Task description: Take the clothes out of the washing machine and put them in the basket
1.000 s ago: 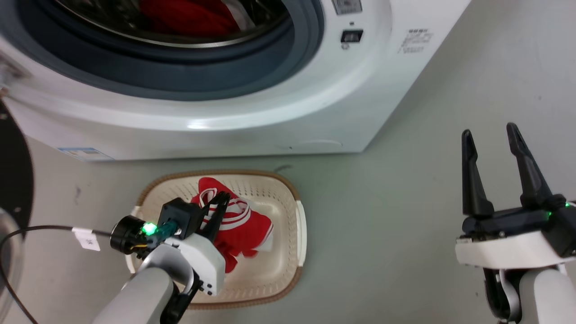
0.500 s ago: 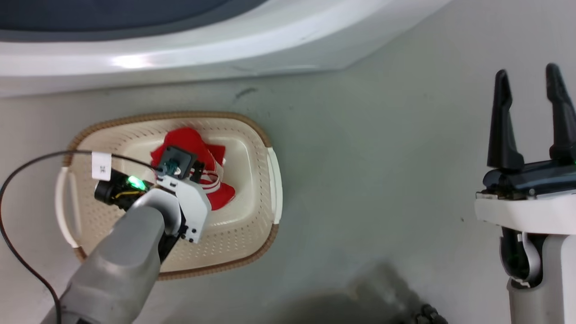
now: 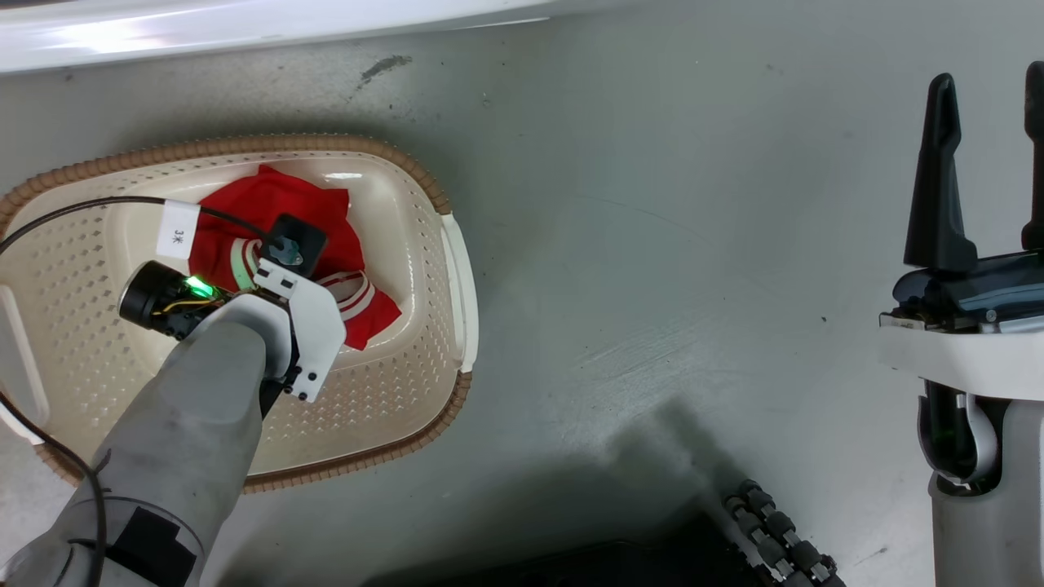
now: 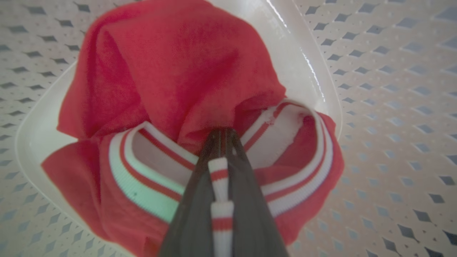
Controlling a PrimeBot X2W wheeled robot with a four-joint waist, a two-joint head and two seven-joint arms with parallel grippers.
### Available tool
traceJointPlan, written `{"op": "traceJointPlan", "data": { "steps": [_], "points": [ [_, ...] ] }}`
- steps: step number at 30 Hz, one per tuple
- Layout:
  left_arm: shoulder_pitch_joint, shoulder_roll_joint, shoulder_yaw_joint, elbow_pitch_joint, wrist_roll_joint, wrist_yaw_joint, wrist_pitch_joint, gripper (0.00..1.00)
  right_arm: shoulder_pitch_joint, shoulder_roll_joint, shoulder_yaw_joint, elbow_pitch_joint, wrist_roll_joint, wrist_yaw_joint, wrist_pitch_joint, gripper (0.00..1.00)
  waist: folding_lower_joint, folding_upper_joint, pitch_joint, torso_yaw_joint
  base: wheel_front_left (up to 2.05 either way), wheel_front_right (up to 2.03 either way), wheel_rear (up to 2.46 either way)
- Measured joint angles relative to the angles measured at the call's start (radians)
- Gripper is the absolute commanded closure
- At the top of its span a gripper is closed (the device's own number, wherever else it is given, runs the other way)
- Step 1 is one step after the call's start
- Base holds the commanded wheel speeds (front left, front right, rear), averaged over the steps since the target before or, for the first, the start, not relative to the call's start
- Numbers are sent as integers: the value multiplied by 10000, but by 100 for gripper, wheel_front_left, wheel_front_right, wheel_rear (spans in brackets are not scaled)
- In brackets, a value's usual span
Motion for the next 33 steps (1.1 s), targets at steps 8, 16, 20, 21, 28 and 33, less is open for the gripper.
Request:
{"op": "traceJointPlan", "data": {
  "steps": [8, 16, 20, 21, 28, 33],
  "points": [
    [304, -261, -105, 253, -138, 33, -368, 0, -71, 0, 40, 107, -113, 0, -2, 0, 0, 0, -402, 57, 0, 0, 0],
    [1001, -756, 52, 261, -566, -54, -1822, 0, 409, 2, 71, 339, -474, 0, -2, 0, -2, 0, -1662, 398, 0, 0, 0],
    [1313, -938, 155, 119, -748, -63, -2222, 0, 734, 6, 102, 443, -671, 0, -2, 0, -2, 0, -2411, 637, 0, 0, 0],
    [1419, -965, 199, 67, -784, -61, -2257, 0, 821, 6, 123, 472, -692, 0, -2, 0, -2, 0, -2592, 699, 0, 0, 0],
    [2351, -922, 823, -1404, -984, 270, -2351, 0, 1415, 6, 134, 635, -857, 0, -2, 0, -3, 0, -3852, 1103, 0, 0, 0],
    [3300, -729, 1503, -2798, -857, 617, -2349, 0, 1887, 6, 180, 740, -941, 0, -2, 0, -3, 0, -4685, 1378, 0, 0, 0]
  ]
}}
